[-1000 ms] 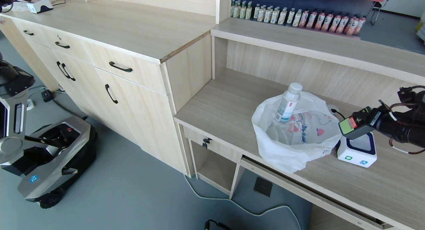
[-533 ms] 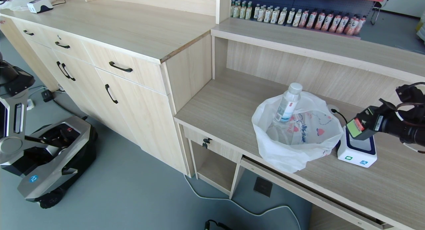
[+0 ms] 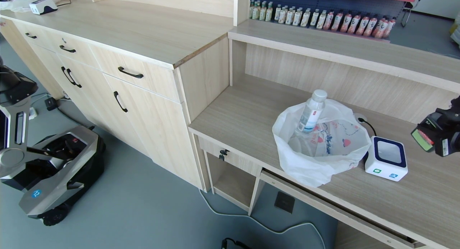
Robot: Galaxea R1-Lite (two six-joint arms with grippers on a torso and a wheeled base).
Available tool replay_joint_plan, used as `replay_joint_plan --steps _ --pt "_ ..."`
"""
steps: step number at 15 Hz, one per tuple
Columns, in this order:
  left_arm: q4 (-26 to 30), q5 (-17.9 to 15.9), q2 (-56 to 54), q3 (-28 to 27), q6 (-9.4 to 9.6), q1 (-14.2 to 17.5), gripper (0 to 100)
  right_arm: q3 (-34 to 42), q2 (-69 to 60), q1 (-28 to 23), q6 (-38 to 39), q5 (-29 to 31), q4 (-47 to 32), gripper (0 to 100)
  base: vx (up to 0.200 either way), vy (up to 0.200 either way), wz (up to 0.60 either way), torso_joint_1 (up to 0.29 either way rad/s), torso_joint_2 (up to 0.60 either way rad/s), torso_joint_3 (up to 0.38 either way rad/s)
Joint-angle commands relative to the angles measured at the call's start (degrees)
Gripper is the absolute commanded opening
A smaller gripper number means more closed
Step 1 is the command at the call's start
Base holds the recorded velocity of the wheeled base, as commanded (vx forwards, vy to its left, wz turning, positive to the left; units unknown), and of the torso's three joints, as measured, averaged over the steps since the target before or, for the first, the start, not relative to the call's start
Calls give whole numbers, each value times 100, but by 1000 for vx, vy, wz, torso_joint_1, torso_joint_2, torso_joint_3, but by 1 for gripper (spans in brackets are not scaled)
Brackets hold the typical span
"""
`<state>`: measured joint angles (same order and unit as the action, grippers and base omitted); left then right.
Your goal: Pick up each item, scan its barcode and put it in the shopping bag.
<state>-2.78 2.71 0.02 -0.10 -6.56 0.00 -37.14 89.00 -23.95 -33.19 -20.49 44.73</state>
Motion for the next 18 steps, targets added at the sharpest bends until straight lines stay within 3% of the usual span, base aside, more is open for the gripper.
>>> replay_joint_plan --steps 1,6,11,13,18 --pt "-3 2 -2 1 -3 0 100 49 -155 277 -82 -69 62 0 0 0 0 0 0 0" --pt "-3 2 -2 1 -3 0 100 -179 609 1341 -56 -148 511 0 0 0 360 0 1 0" --pt "-3 2 -2 1 -3 0 100 -276 1849 1508 586 -148 704 0 0 0 0 0 0 0" --pt "-3 2 -2 1 -3 0 100 -267 2367 1578 1008 -148 1214 0 0 0 0 0 0 0" --pt "-3 2 -2 1 -3 0 100 -311 2877 1886 1201 -157 1715 0 0 0 0 0 0 0"
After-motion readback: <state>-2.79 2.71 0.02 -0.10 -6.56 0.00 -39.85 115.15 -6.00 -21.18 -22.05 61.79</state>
